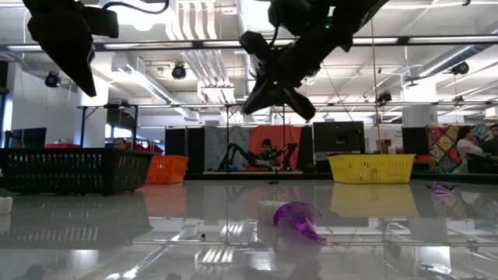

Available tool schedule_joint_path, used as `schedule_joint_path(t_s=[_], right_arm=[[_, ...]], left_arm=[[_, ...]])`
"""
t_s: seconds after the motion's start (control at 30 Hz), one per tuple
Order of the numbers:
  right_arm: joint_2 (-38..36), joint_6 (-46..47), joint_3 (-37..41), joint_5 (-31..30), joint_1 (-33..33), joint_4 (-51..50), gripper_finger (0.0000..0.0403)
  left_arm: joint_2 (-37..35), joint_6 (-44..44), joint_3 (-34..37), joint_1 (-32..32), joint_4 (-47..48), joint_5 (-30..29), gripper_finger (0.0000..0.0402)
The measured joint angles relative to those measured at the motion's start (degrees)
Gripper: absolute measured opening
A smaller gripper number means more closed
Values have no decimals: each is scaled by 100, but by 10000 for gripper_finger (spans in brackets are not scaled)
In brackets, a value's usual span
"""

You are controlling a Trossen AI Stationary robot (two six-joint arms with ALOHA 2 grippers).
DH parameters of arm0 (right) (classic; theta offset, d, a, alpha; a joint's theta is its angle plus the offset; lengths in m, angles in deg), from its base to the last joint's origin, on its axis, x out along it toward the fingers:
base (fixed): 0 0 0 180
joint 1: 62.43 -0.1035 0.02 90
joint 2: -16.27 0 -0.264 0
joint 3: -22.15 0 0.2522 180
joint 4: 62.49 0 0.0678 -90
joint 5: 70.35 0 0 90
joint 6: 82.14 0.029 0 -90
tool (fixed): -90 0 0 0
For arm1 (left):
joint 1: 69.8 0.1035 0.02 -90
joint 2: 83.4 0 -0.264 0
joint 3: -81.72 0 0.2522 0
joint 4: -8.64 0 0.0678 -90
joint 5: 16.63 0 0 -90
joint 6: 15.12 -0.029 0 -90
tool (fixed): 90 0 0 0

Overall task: Sort Halloween decoration
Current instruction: Put the black spider toy into the black bin

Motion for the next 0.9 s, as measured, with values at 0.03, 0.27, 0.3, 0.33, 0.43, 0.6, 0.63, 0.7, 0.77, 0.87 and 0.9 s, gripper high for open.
schedule_joint_path(t_s=[0.03, 0.27, 0.3, 0.33, 0.43, 0.6, 0.63, 0.7, 0.77, 0.87, 0.9], right_arm=[[36, -11, -55, 64, 12, 12, 9], [696, -353, -847, 383, -97, 123, 9], [804, -386, -997, 390, -113, 115, 9], [928, -398, -1154, 389, -139, 121, 9], [1262, -487, -1590, 404, -212, 110, 9], [1757, -509, -2223, 435, -422, 117, 9], [1842, -510, -2325, 437, -470, 106, 9], [2039, -509, -2562, 445, -572, 99, 9], [2222, -509, -2798, 448, -659, 102, 9], [2575, -498, -3231, 448, -776, 99, 9], [2681, -498, -3370, 448, -810, 78, 9]], left_arm=[[0, 2, 0, 26, 0, -2, 78], [-9, 94, 0, 181, 98, -4, 78], [-19, 108, 0, 181, 135, -3, 78], [-38, 113, 0, 181, 178, 1, 78], [-99, 140, 0, 181, 319, 14, 78], [-236, 105, 0, 181, 388, 13, 78], [-259, 103, 0, 181, 392, 14, 78], [-306, 94, 0, 181, 391, 14, 78], [-343, 92, 0, 181, 396, 14, 78], [-380, 28, 0, 181, 398, 14, 78], [-384, -22, 0, 181, 398, 14, 78]])
